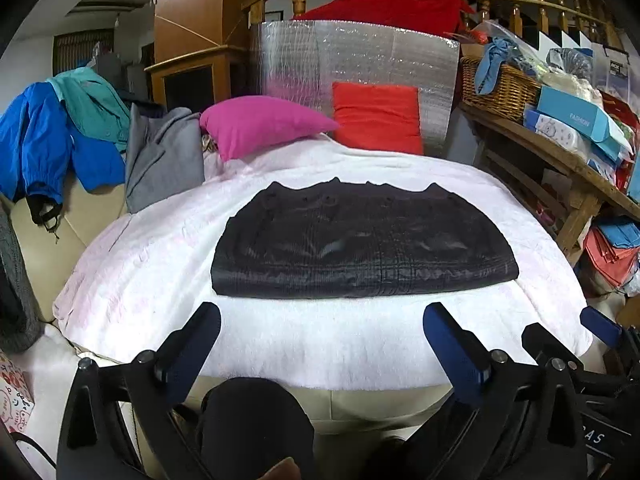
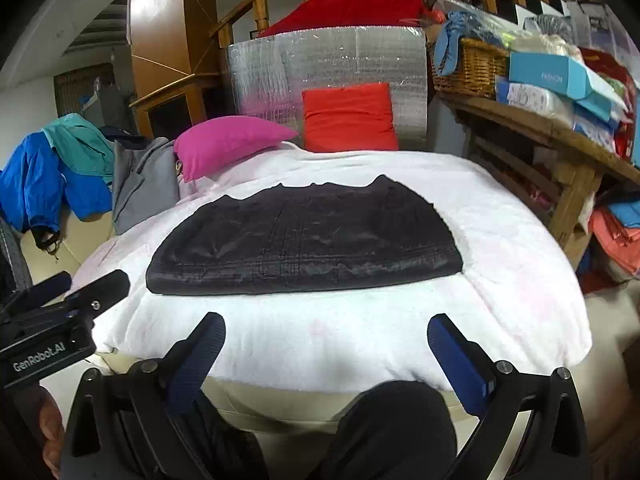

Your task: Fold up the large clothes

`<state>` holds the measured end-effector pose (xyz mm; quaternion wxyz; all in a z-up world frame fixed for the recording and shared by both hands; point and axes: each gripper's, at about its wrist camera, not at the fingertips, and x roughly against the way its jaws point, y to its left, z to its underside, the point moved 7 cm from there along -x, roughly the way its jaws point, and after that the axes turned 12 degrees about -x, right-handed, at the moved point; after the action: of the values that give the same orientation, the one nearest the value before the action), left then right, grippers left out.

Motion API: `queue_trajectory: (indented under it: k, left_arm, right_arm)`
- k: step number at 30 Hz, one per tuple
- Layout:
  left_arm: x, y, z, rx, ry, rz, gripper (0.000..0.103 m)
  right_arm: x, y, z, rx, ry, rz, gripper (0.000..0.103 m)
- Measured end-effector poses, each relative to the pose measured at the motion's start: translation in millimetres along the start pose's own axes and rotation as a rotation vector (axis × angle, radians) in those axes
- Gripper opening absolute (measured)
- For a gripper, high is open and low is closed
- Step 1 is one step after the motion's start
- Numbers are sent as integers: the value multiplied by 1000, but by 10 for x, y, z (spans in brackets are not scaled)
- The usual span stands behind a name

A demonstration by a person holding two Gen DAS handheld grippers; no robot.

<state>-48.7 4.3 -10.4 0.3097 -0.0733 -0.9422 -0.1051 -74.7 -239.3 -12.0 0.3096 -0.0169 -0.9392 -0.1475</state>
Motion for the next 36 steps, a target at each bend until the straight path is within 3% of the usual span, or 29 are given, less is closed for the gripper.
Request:
queue_trajectory:
  k: [8, 23, 36]
  left_arm:
    - [-31, 13, 35, 18, 6, 19, 101]
    - [-11, 186, 60, 55, -8, -48, 101]
    - [-29, 102, 44, 5, 2, -20, 101]
  right_arm:
    - [-30, -46, 6, 18, -14, 50, 103]
    - [27, -23, 8, 38, -37, 56, 103]
    - [83, -4, -76, 64, -62, 66, 103]
